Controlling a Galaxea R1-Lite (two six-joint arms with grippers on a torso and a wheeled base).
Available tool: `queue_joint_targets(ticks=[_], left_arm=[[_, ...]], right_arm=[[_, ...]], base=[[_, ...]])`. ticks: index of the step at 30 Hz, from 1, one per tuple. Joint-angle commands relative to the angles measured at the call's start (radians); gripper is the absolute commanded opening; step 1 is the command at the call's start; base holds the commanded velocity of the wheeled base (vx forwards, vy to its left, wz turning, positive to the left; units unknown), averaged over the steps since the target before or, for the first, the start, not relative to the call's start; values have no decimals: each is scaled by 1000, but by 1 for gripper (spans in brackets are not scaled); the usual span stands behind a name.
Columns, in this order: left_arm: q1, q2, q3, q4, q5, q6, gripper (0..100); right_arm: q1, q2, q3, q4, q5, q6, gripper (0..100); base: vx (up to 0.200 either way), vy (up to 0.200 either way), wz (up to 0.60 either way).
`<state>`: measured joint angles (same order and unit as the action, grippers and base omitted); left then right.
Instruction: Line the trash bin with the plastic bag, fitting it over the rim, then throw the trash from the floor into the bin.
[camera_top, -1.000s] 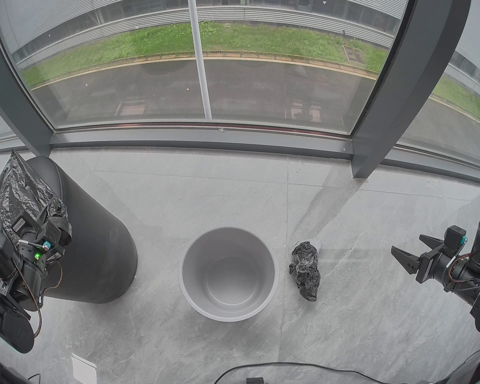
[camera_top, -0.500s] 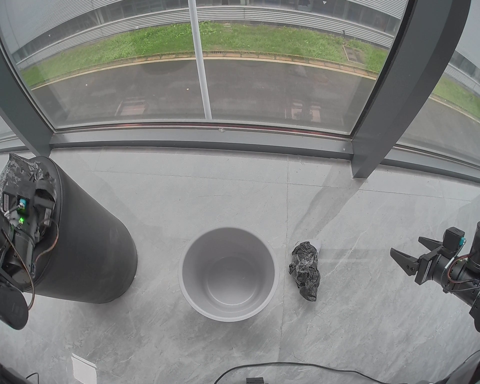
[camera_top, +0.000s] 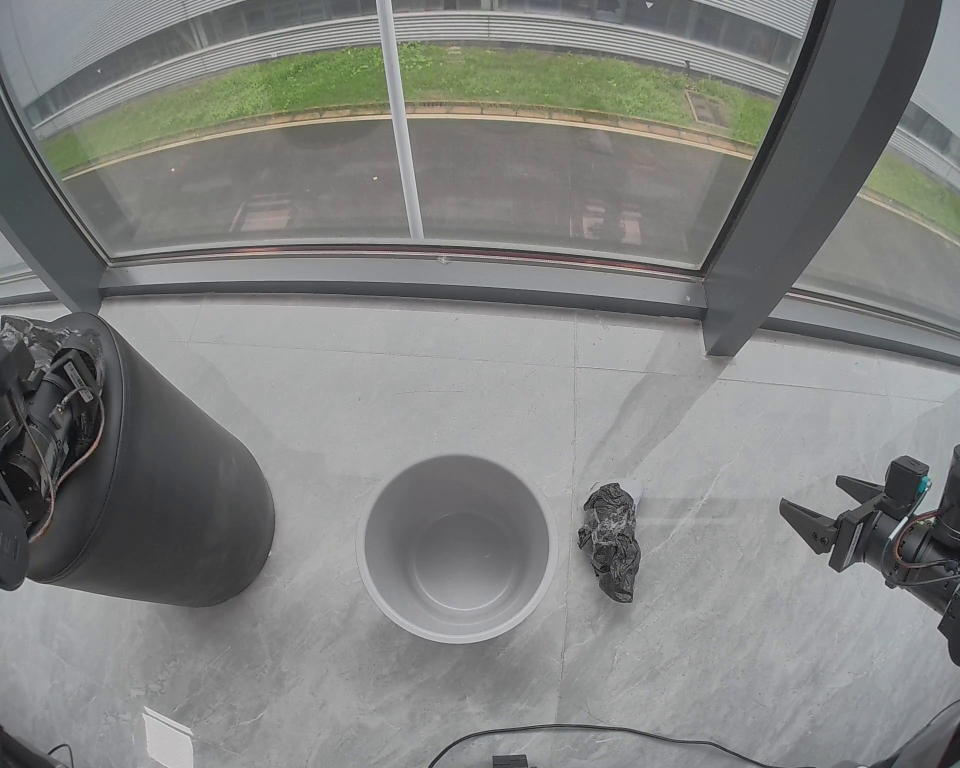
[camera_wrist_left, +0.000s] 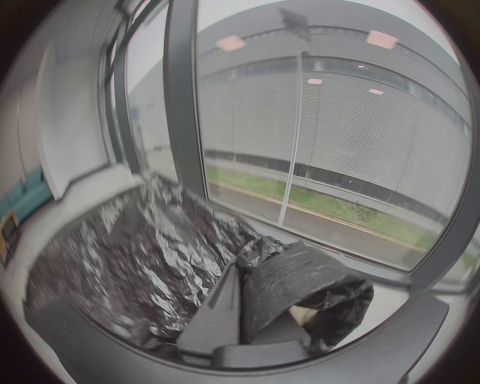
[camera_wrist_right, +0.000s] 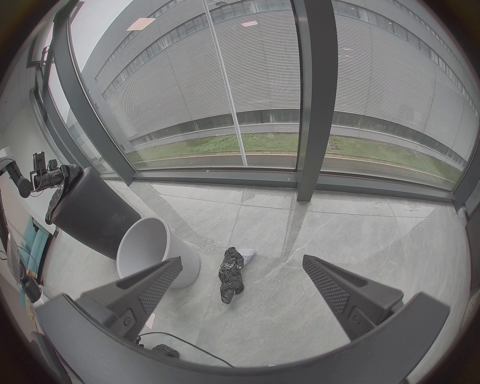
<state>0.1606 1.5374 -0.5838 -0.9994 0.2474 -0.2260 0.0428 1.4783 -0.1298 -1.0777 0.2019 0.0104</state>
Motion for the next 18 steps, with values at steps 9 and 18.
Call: queue_joint_targets(ticks=[9,18], left_arm=[[-118,-178,-352,913,-1021,-783,0],[-280,-215,-360,901,-1136,-782,0]], right_arm=[[5,-3,7,-1,-1,-1,100],[6,0,12,1,1,-3,100]], base=[[0,0,0],[0,0,0]])
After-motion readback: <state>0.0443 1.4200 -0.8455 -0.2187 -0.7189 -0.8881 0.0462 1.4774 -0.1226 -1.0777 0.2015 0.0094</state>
